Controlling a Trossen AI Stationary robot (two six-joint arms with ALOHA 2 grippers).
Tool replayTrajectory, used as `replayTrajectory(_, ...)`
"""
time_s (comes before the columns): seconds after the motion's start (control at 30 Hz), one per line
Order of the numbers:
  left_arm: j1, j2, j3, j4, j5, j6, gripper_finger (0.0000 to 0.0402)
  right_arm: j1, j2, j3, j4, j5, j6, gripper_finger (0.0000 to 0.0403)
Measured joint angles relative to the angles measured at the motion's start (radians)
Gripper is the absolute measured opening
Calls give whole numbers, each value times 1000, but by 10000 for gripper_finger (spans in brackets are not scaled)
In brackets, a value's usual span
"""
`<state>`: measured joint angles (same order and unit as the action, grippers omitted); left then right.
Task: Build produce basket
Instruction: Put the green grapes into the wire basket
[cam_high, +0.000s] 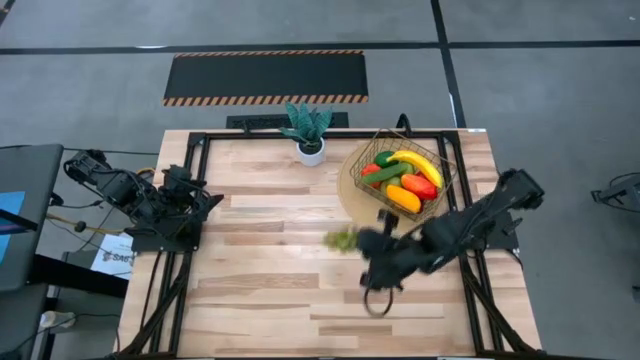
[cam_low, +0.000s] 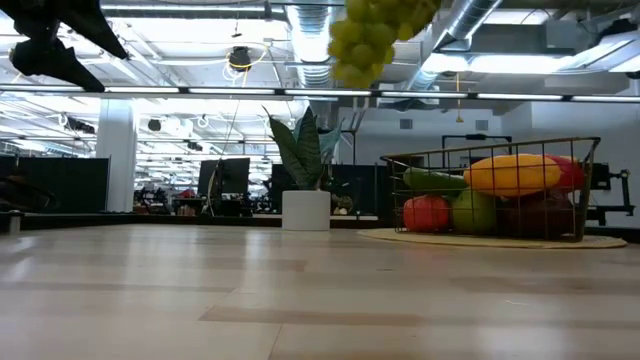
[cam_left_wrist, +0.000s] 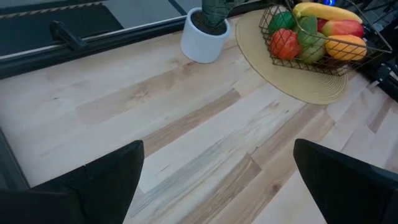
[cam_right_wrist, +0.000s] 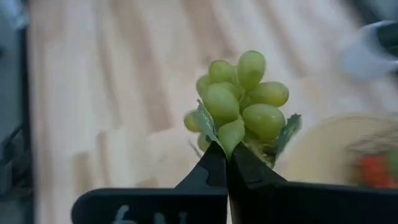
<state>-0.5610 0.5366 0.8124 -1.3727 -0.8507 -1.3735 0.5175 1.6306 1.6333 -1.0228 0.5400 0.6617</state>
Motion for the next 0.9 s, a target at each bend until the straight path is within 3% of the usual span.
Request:
replayTrajectory(0.2, 0, 0, 0, 0, -1, 0, 399, -95, -151, 0, -112, 171, 17, 2)
replayTrajectory(0.33, 0, 0, 0, 0, -3, -1, 399, -197, -230, 0, -200, 221, 19, 1)
replayTrajectory(0.67, 0, 0, 0, -4, -25, -28, 399, -516, -284, 0, -361, 220, 127, 1)
replayTrajectory(0.9, 0, 0, 0, -6, -28, -30, 399, -695, -202, -15, -367, 112, 127, 0)
